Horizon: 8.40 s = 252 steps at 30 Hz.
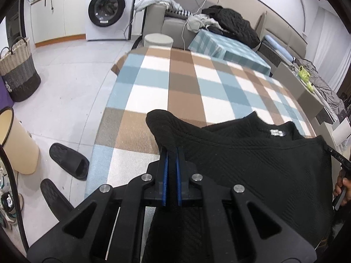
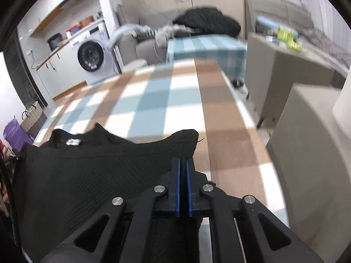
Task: Fold small clothes
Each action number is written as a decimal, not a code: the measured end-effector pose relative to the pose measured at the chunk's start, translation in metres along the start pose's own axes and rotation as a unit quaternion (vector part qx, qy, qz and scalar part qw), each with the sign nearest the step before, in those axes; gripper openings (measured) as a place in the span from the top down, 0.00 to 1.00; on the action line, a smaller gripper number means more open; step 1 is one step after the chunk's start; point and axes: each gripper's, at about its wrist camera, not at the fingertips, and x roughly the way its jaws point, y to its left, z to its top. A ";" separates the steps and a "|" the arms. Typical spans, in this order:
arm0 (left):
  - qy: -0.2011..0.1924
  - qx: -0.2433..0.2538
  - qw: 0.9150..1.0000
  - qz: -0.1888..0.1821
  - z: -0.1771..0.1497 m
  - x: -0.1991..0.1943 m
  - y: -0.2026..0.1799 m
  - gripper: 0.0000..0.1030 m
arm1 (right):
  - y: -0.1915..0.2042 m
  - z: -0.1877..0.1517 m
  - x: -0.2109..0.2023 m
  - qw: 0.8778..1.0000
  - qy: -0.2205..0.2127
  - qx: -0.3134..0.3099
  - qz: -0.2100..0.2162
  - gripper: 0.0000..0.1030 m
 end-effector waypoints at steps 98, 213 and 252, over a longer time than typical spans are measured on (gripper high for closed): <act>-0.007 0.002 0.998 0.061 -0.220 -0.175 -0.098 0.20 | 0.020 -0.191 -0.151 0.997 0.032 0.073 -0.011 0.92; -0.016 -0.177 0.984 0.030 -0.217 -0.155 -0.013 0.47 | -0.005 -0.214 -0.176 0.967 -0.025 0.253 0.024 0.59; -0.008 -0.246 0.969 -0.030 -0.218 -0.136 -0.007 0.56 | 0.085 -0.174 -0.155 0.989 0.000 0.100 0.108 0.51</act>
